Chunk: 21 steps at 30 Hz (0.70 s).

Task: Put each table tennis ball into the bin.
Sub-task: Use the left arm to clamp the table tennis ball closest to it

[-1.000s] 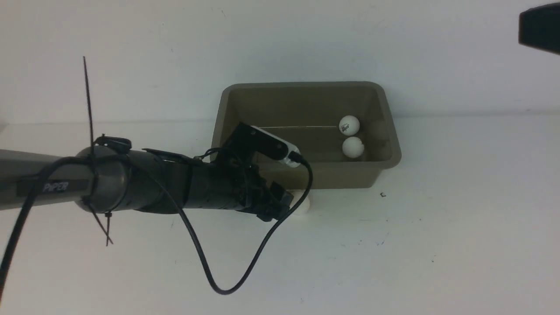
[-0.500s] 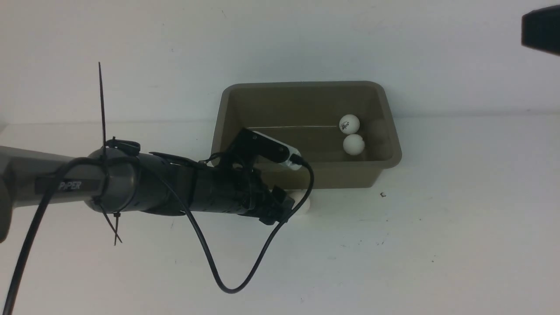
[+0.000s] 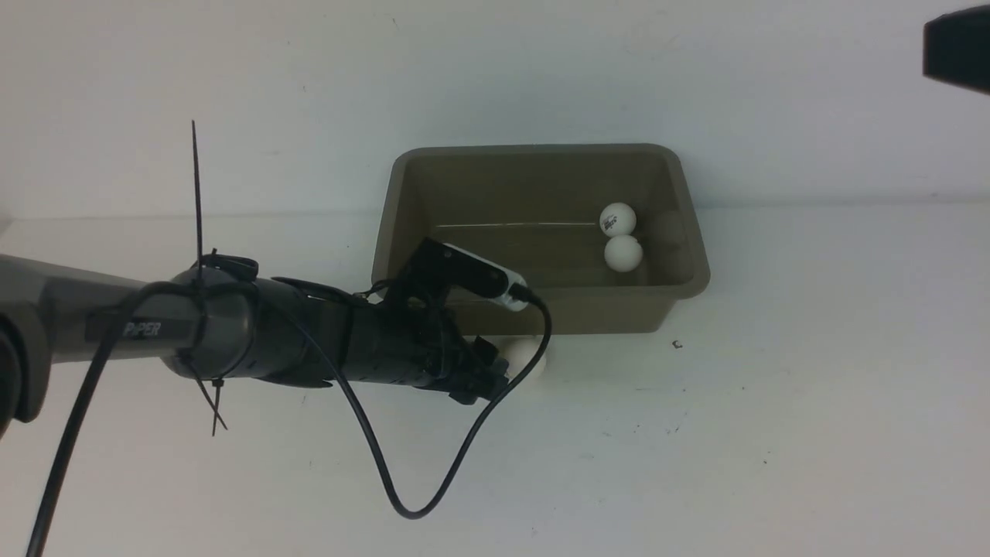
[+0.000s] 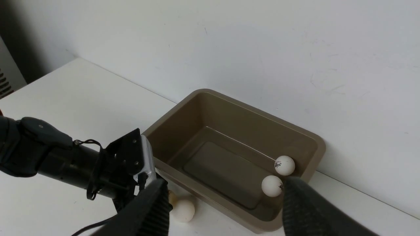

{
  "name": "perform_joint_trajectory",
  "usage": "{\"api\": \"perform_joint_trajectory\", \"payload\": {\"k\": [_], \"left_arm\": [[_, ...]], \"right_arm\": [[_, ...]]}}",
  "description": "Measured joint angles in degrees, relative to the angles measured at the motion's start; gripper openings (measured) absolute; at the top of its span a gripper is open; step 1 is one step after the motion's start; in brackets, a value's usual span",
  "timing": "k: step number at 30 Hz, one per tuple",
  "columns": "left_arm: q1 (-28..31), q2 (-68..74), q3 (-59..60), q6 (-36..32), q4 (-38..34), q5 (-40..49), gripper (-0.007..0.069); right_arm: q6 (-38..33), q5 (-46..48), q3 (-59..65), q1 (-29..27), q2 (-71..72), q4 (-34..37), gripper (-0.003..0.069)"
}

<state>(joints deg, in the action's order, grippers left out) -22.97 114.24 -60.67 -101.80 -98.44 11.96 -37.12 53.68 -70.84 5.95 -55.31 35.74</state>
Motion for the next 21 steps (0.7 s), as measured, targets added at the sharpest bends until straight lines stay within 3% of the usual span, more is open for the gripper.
{"api": "perform_joint_trajectory", "payload": {"k": [3, 12, 21], "left_arm": [[0.00, 0.05, 0.00, 0.45, 0.00, -0.05, 0.0345], [0.00, -0.30, 0.13, 4.35, 0.35, 7.65, 0.0345], [0.04, -6.09, 2.51, 17.46, 12.39, 12.36, 0.0345]], "right_arm": [[-0.11, 0.00, 0.00, 0.00, 0.00, 0.00, 0.0429], [-2.78, -0.27, 0.00, 0.00, 0.00, 0.00, 0.0429], [-2.83, -0.40, 0.00, 0.00, 0.00, 0.00, 0.0429]]}}
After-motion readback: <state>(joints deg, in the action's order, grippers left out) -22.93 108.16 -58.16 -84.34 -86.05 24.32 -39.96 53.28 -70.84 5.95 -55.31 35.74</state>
